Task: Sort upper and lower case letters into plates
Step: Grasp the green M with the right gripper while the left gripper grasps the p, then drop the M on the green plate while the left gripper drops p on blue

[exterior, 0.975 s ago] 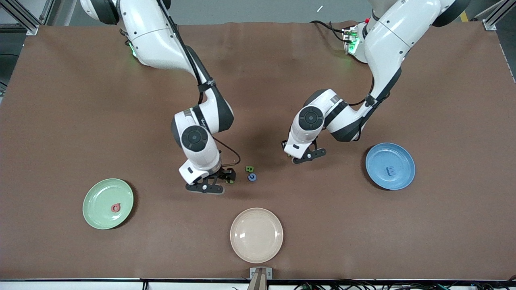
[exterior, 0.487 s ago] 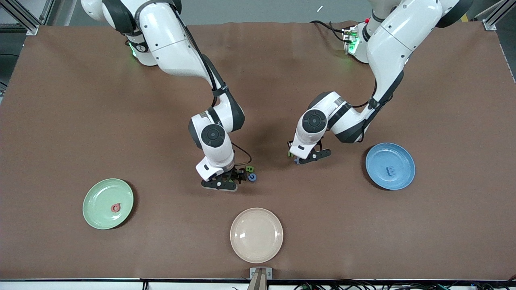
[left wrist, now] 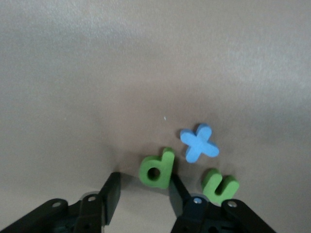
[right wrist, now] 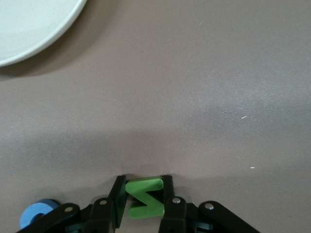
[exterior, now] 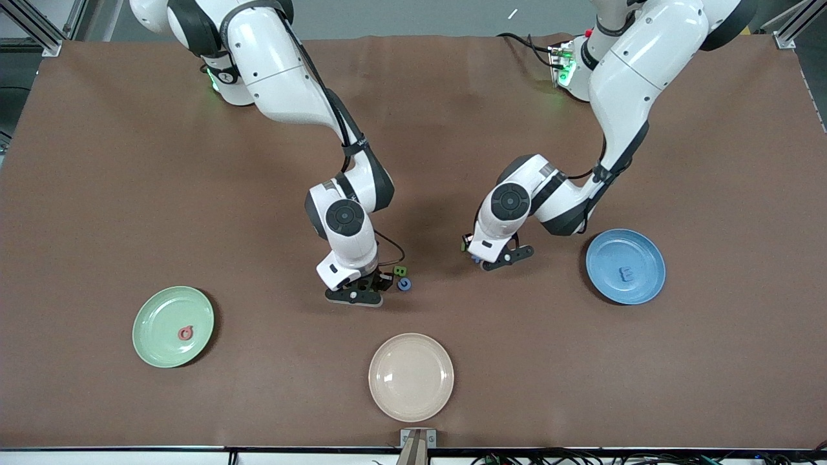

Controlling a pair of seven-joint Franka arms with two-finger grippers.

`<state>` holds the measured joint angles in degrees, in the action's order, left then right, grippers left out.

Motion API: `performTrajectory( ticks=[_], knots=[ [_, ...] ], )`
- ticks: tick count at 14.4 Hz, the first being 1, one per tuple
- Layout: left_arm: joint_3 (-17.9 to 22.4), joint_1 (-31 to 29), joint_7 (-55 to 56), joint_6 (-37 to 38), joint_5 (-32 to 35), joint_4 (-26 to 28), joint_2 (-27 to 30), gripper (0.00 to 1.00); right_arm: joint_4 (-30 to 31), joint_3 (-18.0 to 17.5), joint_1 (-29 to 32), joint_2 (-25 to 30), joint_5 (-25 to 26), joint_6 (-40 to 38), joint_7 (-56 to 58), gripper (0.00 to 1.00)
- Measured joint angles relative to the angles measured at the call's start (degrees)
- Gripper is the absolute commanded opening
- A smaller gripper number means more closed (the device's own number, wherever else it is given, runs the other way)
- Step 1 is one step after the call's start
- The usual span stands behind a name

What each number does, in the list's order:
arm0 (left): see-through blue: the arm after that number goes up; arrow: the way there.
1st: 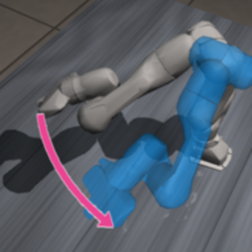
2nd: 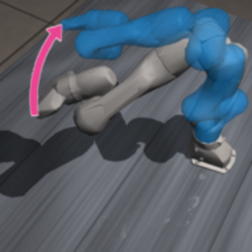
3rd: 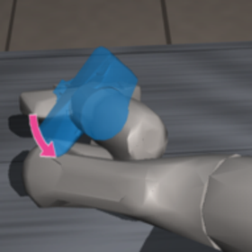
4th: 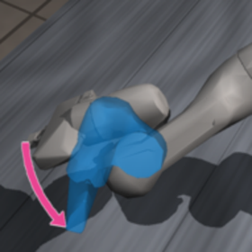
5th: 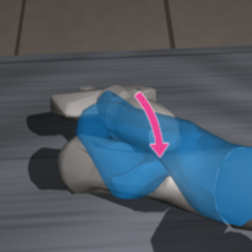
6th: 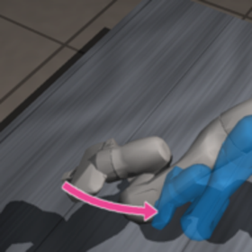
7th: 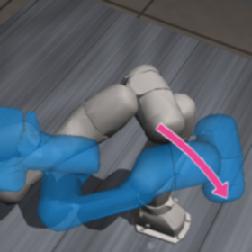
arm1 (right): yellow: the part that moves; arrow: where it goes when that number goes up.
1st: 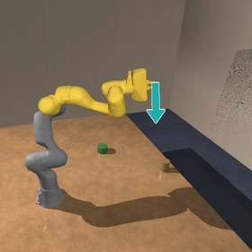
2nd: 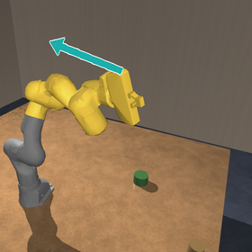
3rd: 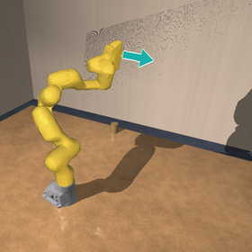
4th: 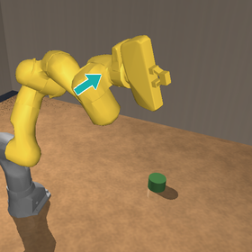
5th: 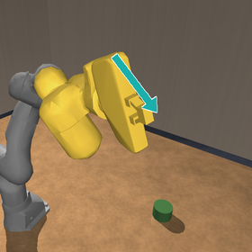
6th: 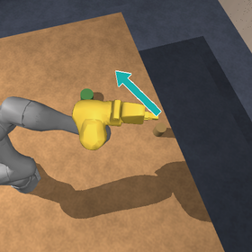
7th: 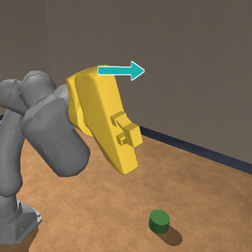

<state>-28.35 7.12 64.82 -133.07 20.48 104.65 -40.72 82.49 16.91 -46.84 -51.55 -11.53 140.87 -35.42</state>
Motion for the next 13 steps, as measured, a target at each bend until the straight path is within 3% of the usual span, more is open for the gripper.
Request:
performTrajectory(
  ticks=[2, 5, 10, 13],
  knots=[
    [0.25, -0.1, 0.01, -0.08, -0.16, -0.55, 0.1, 0.05, -0.15, 0.09, -0.01, 0.01, 0.0, -0.03, 0.01, 0.0],
    [1.08, -0.14, 0.01, -0.77, -0.15, -1.67, -0.29, 0.04, -2.12, 2.03, 1.0, 0.72, 0.16, -5.49, 3.47, 0.0],
    [1.69, -1.74, -0.02, 0.01, 0.2, -4.09, -0.16, 0.01, -6.8, 7.63, 7.31, 4.17, 0.12, -19.43, 24.2, 0.01],
    [1.68, -6.08, -3.09, 2.82, 0.66, -5.19, 2.97, 0.01, -6.79, 13.52, 8.53, 5.45, 0.13, -23.97, 37.74, 0.02]
  ],
)
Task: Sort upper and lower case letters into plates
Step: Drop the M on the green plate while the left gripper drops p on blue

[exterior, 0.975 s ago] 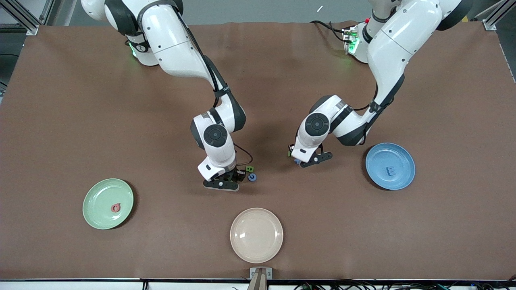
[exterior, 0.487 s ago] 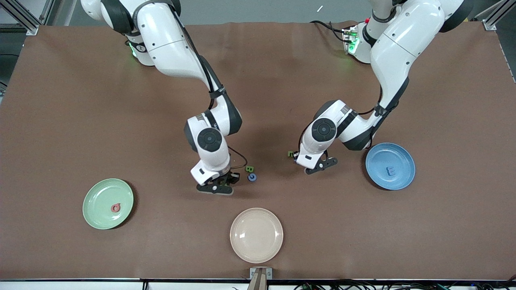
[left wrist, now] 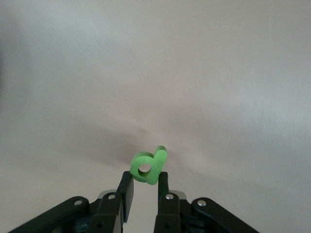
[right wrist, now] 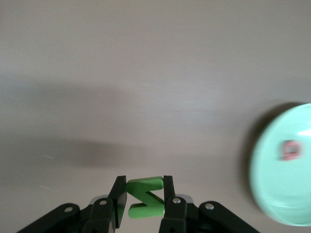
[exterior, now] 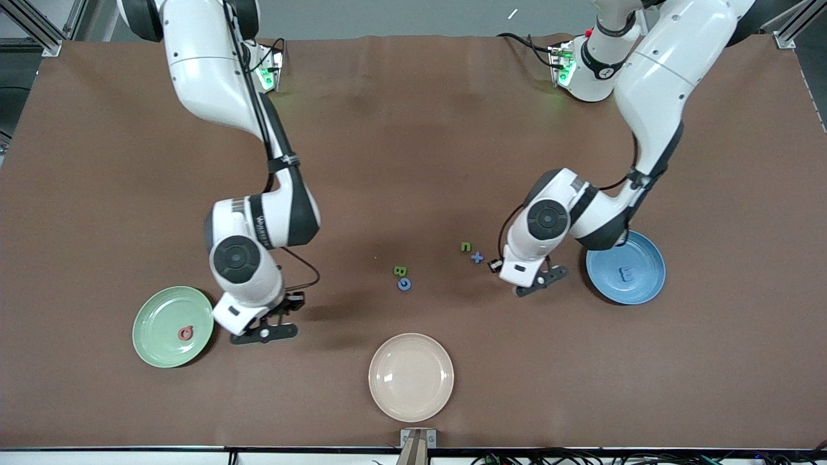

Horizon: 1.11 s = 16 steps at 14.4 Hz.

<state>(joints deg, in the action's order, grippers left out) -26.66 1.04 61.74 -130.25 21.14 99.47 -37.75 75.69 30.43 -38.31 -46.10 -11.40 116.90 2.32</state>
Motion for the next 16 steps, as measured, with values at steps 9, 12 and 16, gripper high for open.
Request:
performTrajectory(
  ticks=[9, 12, 16],
  knots=[
    [-0.17, -18.38, -21.31, 13.54, 0.02, 2.73, 4.01, 0.55, 1.92, 1.54, 16.09, -1.6, -0.12, 0.82, 30.92, 0.51],
    [-0.18, -19.39, -21.24, 13.62, 0.02, 5.86, 3.98, 1.0, 3.95, -1.28, 18.27, -2.82, -0.12, 6.38, 31.02, 1.0],
    [-5.4, -19.35, -16.48, 13.45, -0.28, 3.97, 4.0, 1.0, 4.45, -2.53, 17.73, -2.98, -0.18, 7.26, 30.48, 1.0]
  ],
)
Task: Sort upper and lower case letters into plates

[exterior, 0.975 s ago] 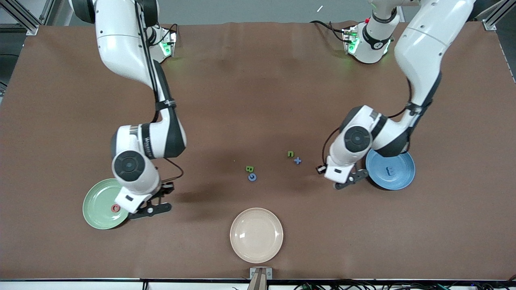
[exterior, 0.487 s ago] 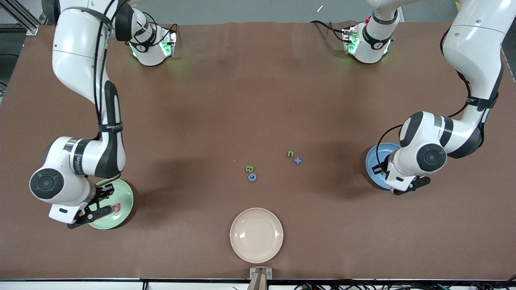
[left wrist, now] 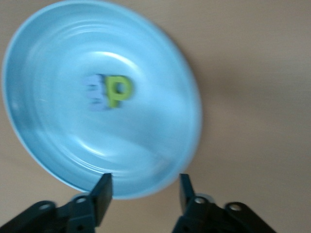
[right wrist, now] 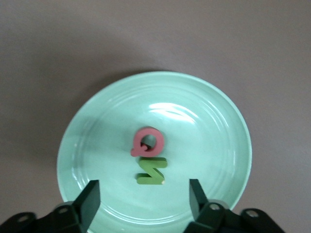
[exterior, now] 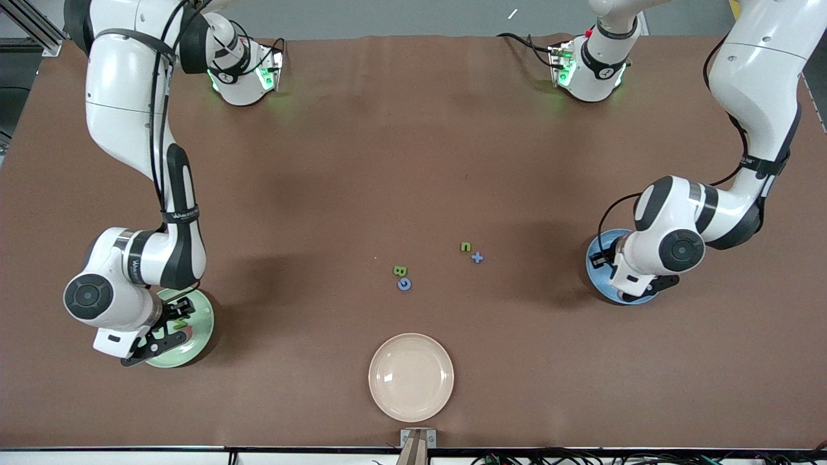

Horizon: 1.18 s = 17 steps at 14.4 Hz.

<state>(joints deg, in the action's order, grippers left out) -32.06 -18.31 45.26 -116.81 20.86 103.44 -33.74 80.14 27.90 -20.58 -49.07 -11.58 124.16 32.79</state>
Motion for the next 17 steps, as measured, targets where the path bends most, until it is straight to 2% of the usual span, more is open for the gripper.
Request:
performTrajectory(
  ticks=[2, 5, 6, 8, 11, 15, 17],
  knots=[
    [-3.09, 2.4, 5.31, -0.11, -0.05, -2.37, -0.41, 0.99, -0.15, -0.45, -2.07, 0.32, -0.15, -1.08, -5.07, 1.0],
    [-3.7, 11.39, 14.31, -0.92, -0.09, -7.08, -3.36, 0.97, -0.59, -0.86, -8.69, 1.13, -0.62, -2.2, -18.85, 1.0],
    [-3.64, 14.21, 17.62, -2.19, -0.09, -8.18, -4.8, 0.96, -0.8, -1.03, -11.43, 1.31, -1.6, -2.59, -23.81, 1.0],
    [-3.31, 18.18, 23.22, -6.62, -0.06, -9.04, -7.31, 0.95, -0.97, -1.18, -16.89, 1.42, -6.92, -2.77, -31.89, 1.0],
    [-2.28, 20.96, 29.52, -11.47, 0.06, -8.84, -9.83, 0.87, -0.96, -1.26, -23.37, 1.41, -14.28, -2.64, -42.01, 1.0],
    [3.21, 27.23, 37.29, -15.03, 1.35, -8.82, -11.29, 0.72, -0.83, -1.81, -29.32, 1.05, -15.93, 2.61, -53.41, 1.0],
    [4.38, 28.28, 38.25, -16.23, 1.52, -8.82, -12.01, 0.63, -0.57, -3.08, -31.39, 0.09, -16.04, 6.81, -57.72, 1.0]
  ],
)
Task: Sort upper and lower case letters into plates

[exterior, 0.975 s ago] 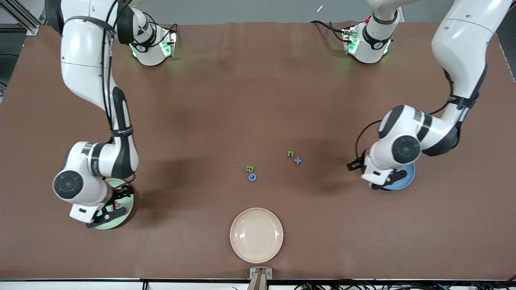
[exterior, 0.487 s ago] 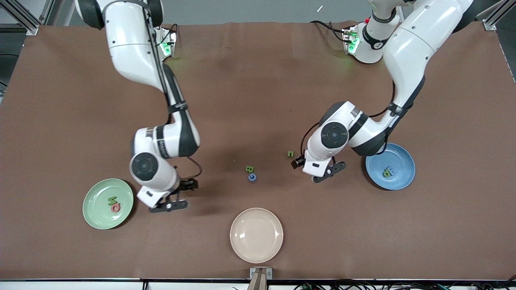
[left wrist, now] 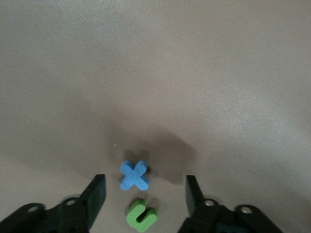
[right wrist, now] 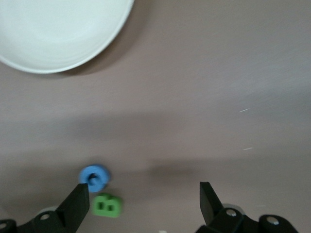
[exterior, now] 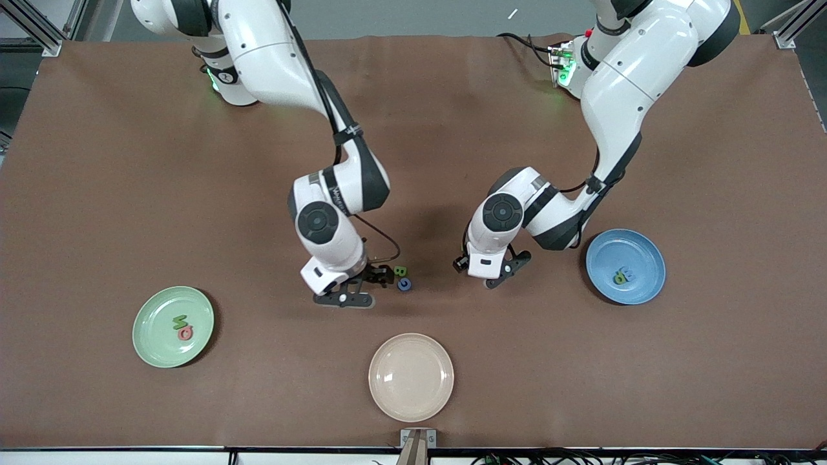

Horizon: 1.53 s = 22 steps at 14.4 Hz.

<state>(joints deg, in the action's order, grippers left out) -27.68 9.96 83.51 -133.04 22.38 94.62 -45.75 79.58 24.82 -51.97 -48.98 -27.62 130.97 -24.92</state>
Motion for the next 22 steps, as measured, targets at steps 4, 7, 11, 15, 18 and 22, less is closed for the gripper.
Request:
performTrajectory(
  ticks=[4, 7, 11, 15, 18, 22],
  knots=[
    [0.23, -0.15, -0.07, -0.88, 0.96, -0.09, -0.74, 0.07, 0.43, -1.9, -1.93, -2.6, 0.0, 4.44, -4.56, 0.97],
    [0.23, -0.27, -0.17, -0.92, 1.19, -0.27, -0.69, 0.0, 0.49, -2.14, -3.12, -3.4, 0.0, 4.64, -5.91, 0.84],
    [0.95, -4.83, -7.25, 0.49, 2.15, -1.41, 2.45, 0.0, 0.62, -2.18, -4.68, -4.0, 0.0, 5.15, -6.19, 0.7],
    [0.99, -14.87, -24.63, 9.14, 2.3, -1.17, 8.12, 0.0, 0.88, -2.14, -4.81, -4.68, 0.78, 6.69, -6.18, 0.52],
    [0.82, -22.33, -36.02, 11.86, 2.3, 2.46, 11.36, 0.01, 0.88, -1.94, -4.81, -4.74, 1.08, 6.81, -6.18, 0.26],
    [0.81, -28.67, -44.94, 11.81, 2.31, 8.06, 12.95, 0.27, 0.82, -1.89, -4.87, -4.33, 1.18, 6.77, -6.18, 0.04]
  ],
)
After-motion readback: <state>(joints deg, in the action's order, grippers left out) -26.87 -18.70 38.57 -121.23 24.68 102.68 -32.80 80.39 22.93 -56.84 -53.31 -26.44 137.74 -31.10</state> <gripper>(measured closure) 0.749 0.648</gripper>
